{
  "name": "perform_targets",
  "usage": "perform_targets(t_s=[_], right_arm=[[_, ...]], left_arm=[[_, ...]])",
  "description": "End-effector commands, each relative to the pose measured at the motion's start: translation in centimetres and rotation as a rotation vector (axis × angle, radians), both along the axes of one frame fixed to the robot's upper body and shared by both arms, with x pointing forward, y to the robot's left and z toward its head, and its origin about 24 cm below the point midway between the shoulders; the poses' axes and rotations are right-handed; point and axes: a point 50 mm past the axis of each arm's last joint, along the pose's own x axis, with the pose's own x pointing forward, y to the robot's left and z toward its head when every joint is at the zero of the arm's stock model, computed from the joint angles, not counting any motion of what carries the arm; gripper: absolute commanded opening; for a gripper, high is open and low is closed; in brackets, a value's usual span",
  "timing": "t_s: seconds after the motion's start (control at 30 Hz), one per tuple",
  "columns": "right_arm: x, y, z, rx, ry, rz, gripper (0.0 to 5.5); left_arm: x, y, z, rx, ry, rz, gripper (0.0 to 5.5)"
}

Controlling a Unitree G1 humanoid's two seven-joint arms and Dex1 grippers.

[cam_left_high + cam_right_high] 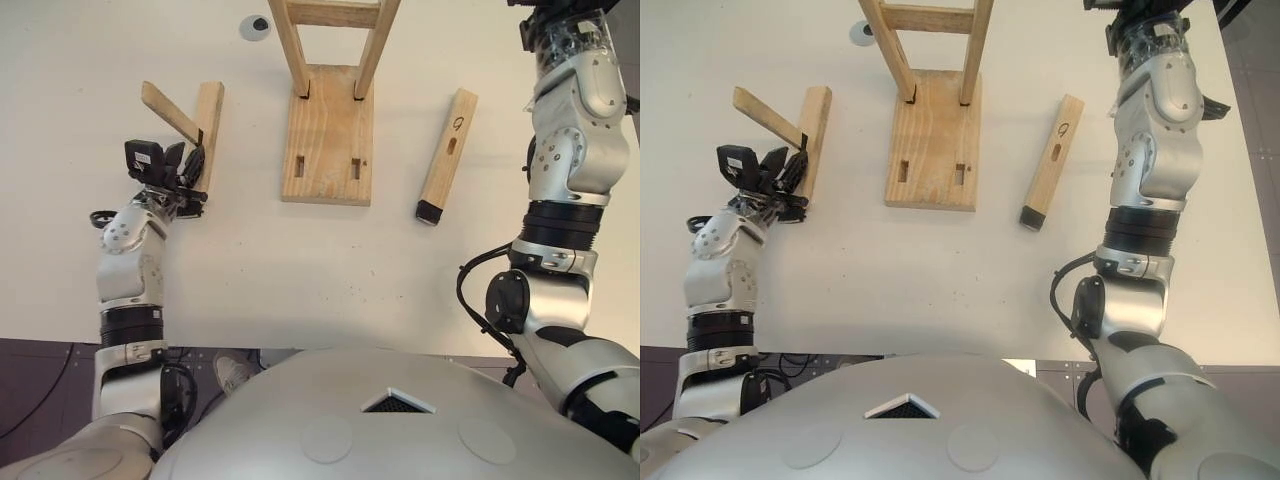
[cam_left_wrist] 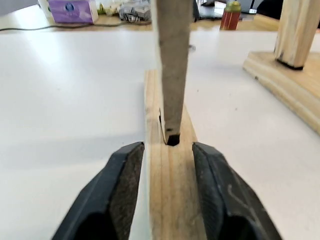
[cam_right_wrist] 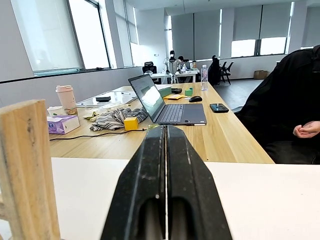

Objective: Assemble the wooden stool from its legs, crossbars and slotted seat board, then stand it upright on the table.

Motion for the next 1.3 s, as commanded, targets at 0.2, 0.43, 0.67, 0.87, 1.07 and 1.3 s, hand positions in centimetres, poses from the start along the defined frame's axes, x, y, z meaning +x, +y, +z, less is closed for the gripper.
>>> perform_targets(t_s=[0.2, 0.43, 0.67, 0.87, 1.07, 1.3], right_arm=[[-0.8, -0.7, -0.8, -0.003, 0.025, -0.056, 0.0], [-0.8, -1.0, -0.8, -0.004, 0.025, -0.073, 0.0], [-0.5, -0.8, -0.7, -0.014, 0.03, -0.066, 0.0], [0.1, -0.8, 0.1, 0.0, 0.024, -0.028, 0.0], [1.3, 0.2, 4.0, 0.292, -0.005, 0.274, 1.11], [-0.5, 2.1, 11.9, 0.555, -0.053, 0.977, 2.45]], left_arm=[[-0.8, -0.9, 2.7, 0.058, 0.292, -0.023, 3.06], [-2.1, -0.1, 0.7, 0.047, 0.39, 0.025, 3.06], [-1.7, -0.3, 0.2, 0.019, 0.3, 0.039, 2.4], [1.1, -0.8, 3.4, -0.007, -0.003, 0.075, 1.98], [4.5, -2.4, 13.4, -0.265, -0.497, -0.032, 1.98], [3.3, -9.9, 21.2, -0.729, -0.619, -0.642, 1.98]])
